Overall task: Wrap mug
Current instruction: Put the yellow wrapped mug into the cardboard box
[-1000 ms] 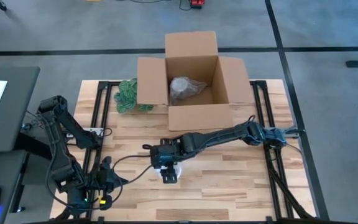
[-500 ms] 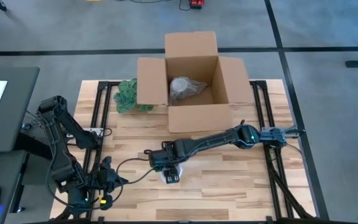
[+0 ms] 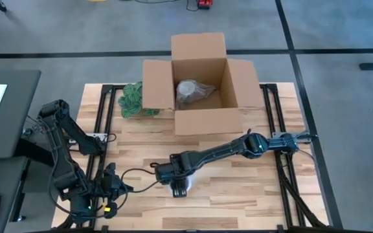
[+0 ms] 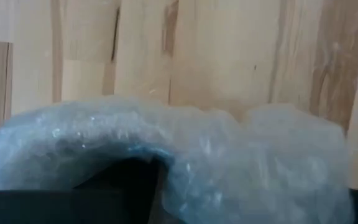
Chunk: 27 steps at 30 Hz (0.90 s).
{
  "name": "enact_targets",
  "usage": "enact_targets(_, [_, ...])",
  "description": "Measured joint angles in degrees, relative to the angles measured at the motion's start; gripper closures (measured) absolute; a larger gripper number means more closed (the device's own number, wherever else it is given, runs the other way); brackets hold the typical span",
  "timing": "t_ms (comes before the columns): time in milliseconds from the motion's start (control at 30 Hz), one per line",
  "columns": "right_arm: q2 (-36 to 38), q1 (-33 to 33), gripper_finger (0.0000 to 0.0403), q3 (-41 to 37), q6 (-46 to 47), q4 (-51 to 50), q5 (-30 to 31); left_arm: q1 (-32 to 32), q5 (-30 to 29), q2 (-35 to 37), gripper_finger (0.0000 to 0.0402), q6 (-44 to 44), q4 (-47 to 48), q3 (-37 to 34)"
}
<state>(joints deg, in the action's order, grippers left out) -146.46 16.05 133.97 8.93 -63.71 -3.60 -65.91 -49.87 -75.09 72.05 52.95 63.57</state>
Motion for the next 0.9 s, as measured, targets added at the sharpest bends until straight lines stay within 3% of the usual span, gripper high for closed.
enact_targets(333, [0.13,1.09,0.0378,-0.20,5.37,-1.08,-0.52,0.02,-0.06,0.00,0.0401,-0.14,0.05,0.00])
enact_targets(667, [6.12,4.36,0.0379,0.37,15.84,-0.93,-1.74,0.40,-3.04,0.53,0.0400,-0.15,0.64,0.83])
enact_targets(900, [21.30,6.94,0.0381,0.47,18.57,8.11,-4.74,0.52,-8.79,4.29,0.0400,-5.94,0.32,2.98])
